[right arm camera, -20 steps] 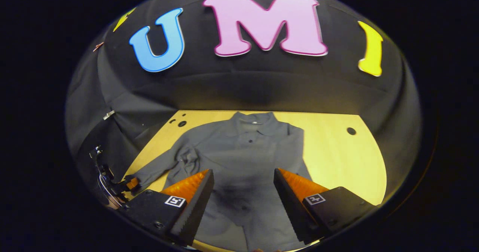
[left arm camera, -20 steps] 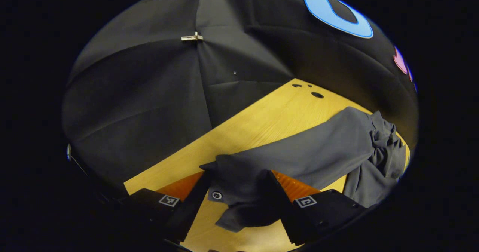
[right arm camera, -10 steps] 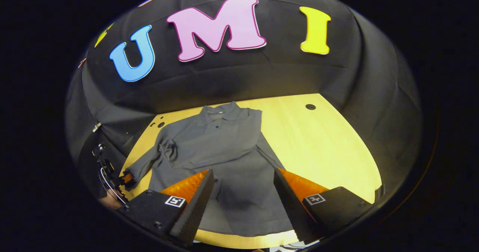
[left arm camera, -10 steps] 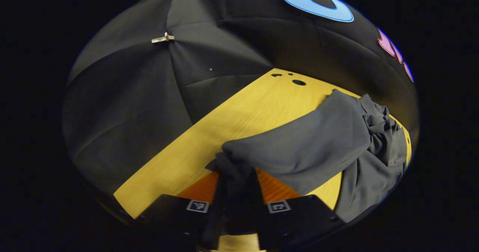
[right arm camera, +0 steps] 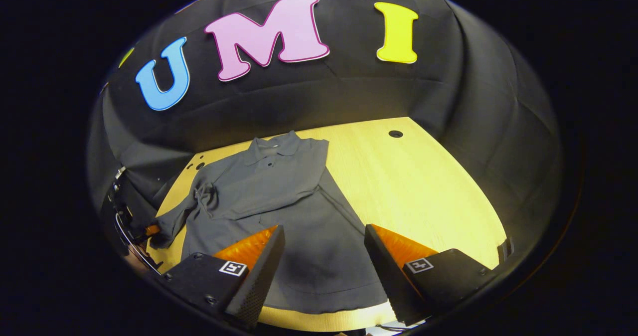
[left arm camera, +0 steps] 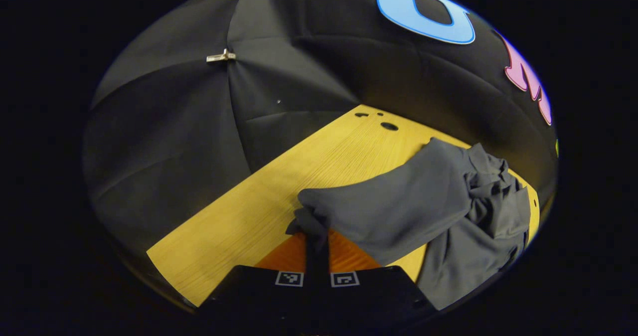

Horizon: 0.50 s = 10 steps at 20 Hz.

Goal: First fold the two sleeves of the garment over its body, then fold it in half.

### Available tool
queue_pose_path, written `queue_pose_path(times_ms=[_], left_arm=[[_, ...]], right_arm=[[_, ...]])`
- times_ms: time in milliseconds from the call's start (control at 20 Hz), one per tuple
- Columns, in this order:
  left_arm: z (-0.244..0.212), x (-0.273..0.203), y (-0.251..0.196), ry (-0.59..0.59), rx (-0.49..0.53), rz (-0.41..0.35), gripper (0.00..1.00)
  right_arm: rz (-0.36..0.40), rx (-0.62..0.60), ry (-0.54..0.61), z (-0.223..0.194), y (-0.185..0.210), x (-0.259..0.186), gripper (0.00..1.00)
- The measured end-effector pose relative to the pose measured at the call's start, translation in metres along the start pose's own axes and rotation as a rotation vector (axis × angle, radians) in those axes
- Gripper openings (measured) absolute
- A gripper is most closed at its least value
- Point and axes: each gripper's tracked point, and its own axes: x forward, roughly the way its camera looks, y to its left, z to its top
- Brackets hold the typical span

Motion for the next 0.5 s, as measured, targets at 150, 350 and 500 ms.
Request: queue_pose_path(times_ms=[150,350,500], left_arm=[[0.047,-0.024,-0.033,-0.096,0.012,-0.034,0.06],[0.089,-0.048,-0.091,-0.17,0.019,-0.123,0.05],[0.112,-0.062,-0.14,-0.204,0.056,-0.196,0.05]], right_arm=[[0.018,0.011,0.012,-0.002,-0.001,0.008,0.99],[0.032,0.025,0.036,-0.008,-0.01,0.014,0.99],[0.033,0.032,0.043,-0.011,-0.019,0.015,0.99]])
